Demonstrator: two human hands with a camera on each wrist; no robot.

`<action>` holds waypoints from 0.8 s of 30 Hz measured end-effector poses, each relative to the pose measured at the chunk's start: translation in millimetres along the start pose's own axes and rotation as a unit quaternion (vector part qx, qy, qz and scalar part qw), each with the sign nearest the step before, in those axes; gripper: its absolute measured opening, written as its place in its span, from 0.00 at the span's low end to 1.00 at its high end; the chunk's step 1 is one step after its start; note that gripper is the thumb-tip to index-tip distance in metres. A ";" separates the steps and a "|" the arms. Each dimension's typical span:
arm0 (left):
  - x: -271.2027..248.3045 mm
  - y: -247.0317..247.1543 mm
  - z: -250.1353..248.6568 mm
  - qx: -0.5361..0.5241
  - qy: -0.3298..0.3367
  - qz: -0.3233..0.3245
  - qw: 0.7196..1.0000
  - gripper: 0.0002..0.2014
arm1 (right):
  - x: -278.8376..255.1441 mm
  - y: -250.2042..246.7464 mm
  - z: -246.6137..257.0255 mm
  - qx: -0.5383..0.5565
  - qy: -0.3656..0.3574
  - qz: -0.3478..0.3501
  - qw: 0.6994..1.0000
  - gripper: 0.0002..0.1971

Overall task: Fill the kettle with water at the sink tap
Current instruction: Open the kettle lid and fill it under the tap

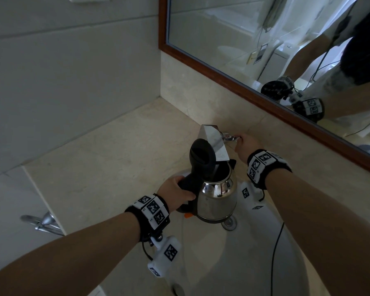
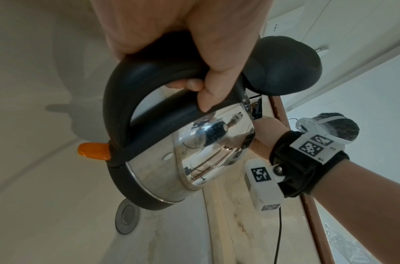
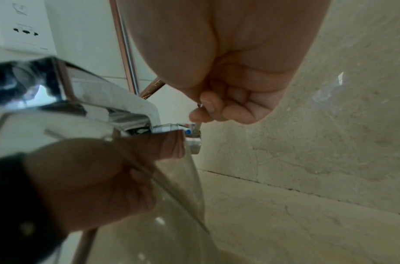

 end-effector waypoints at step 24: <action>-2.5 1.4 0.0 -0.017 0.001 -0.007 1.000 0.14 | 1.5 1.6 -0.4 -0.009 -0.003 0.002 1.000 0.18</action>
Point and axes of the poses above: each hand's wrist, its own x-axis towards the middle knuckle, its own y-axis out of the palm, z = x × y, the point moved 1 cm from there along x, towards the middle knuckle, and after that the axes turned 6 degrees about -z, right-handed, at the moved point
